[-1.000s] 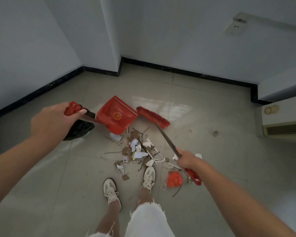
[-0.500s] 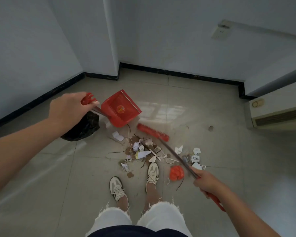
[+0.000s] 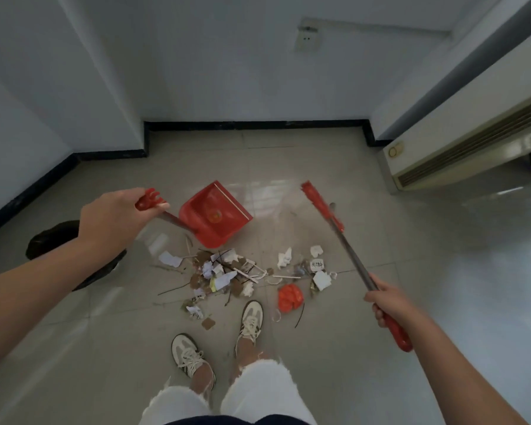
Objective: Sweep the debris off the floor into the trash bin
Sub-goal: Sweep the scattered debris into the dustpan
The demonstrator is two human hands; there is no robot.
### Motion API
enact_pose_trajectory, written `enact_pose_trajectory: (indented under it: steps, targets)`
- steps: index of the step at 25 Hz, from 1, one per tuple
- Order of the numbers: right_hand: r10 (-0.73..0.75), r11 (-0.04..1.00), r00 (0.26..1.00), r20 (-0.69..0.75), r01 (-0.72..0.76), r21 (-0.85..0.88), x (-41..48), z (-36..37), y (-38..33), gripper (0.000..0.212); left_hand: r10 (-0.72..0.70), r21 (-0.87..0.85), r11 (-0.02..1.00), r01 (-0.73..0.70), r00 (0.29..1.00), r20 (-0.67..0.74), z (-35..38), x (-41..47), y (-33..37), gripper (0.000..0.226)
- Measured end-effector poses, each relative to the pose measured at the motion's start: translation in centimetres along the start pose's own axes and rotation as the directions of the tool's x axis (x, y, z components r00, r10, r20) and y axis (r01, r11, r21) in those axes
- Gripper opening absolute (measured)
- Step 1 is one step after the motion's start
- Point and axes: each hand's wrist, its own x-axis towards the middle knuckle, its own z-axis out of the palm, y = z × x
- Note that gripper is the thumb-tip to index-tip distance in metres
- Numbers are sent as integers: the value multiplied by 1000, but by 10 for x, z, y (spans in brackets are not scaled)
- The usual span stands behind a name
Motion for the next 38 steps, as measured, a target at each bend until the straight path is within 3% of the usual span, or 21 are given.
enact_pose_trajectory:
  steps: [8,14,17,19,22,26,28,30,32,34,38]
  targets:
    - [78,997,992,-102,-79,-6,145,-62,-34,26,117,52,991,-125,983,144,66,29,58,70]
    - [145,981,988,45,-138,-138,206,-57,-59,21,96,137,984,-116,985,143,91,46,94,53]
    - [84,972,988,126,-54,-227,187,-13,-48,32,82,121,987,-103,982,170,94,42,89,55]
    - [14,939,984,177,48,-340,155,27,-33,49,82,121,987,-102,984,161,88,42,81,54]
    - [32,914,968,250,73,-398,86,90,-13,76,89,140,984,-109,986,143,70,53,54,44]
    - [-33,960,942,334,123,-251,-13,164,-11,67,70,131,987,-92,984,166,35,61,11,39]
    - [-28,966,929,370,119,-228,-45,180,-13,73,72,87,992,-89,981,181,21,62,-9,37]
    - [24,976,934,355,55,-212,-58,172,-12,64,60,11,998,-63,982,179,7,70,-23,36]
    - [91,994,938,333,-65,-87,-63,149,-2,66,58,-8,998,-58,981,185,-5,84,-25,37]
    - [94,991,944,315,-119,63,-70,128,12,69,119,5,993,-122,975,189,-10,93,-17,37]
    - [123,942,982,142,-161,295,-67,102,37,68,297,41,949,-312,930,217,3,86,19,34]
